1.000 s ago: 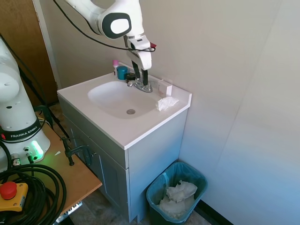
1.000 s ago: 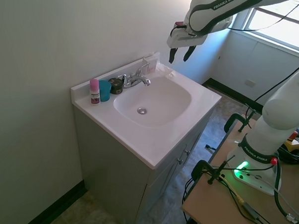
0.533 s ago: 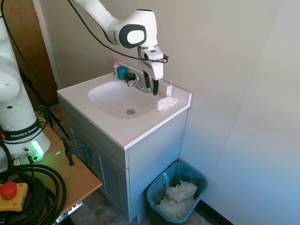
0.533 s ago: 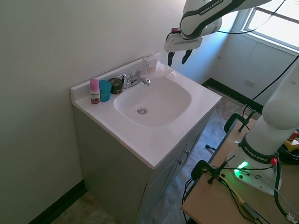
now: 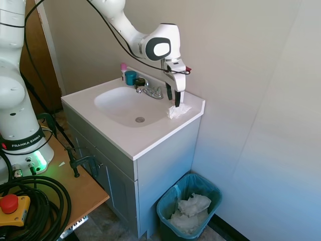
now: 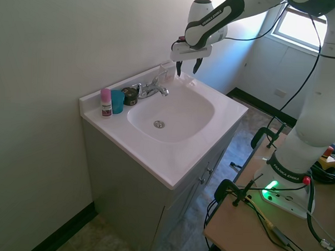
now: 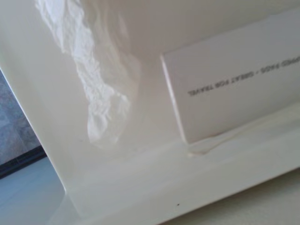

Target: Throw the tissue in the trash bin

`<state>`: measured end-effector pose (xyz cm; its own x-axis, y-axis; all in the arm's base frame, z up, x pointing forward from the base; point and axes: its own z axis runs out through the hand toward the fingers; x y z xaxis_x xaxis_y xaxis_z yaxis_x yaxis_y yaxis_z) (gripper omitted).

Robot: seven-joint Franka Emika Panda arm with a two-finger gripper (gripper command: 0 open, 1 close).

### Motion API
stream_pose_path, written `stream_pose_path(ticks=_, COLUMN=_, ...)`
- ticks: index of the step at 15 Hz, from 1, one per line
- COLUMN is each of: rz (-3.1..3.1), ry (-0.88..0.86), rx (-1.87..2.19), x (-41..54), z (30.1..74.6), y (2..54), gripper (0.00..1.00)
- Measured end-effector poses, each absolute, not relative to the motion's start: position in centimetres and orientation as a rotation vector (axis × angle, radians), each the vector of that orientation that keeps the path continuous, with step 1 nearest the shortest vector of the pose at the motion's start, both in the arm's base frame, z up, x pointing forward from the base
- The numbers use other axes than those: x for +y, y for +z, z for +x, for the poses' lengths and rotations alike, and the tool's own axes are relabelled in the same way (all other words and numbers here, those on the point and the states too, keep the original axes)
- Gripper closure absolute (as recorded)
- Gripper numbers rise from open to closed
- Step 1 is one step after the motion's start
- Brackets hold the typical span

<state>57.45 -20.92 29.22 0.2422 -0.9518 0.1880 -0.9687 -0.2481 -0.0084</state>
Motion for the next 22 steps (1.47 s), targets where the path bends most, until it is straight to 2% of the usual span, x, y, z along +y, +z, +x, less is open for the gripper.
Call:
stream_pose_path(ticks=1, rz=2.371, ry=0.223, rx=-1.865, x=-21.5, z=57.4, y=29.0, gripper=0.0)
stream_pose_path(ticks=2, rz=2.356, ry=0.207, rx=-1.878, x=-22.0, z=57.4, y=28.7, gripper=1.0)
stream_pose_path(ticks=9, rz=2.336, ry=0.097, rx=-1.866, x=-22.4, z=58.1, y=26.8, gripper=1.0)
stream_pose_path(ticks=22, rz=2.34, ry=0.093, rx=-1.893, x=-22.8, z=58.9, y=26.7, gripper=1.0)
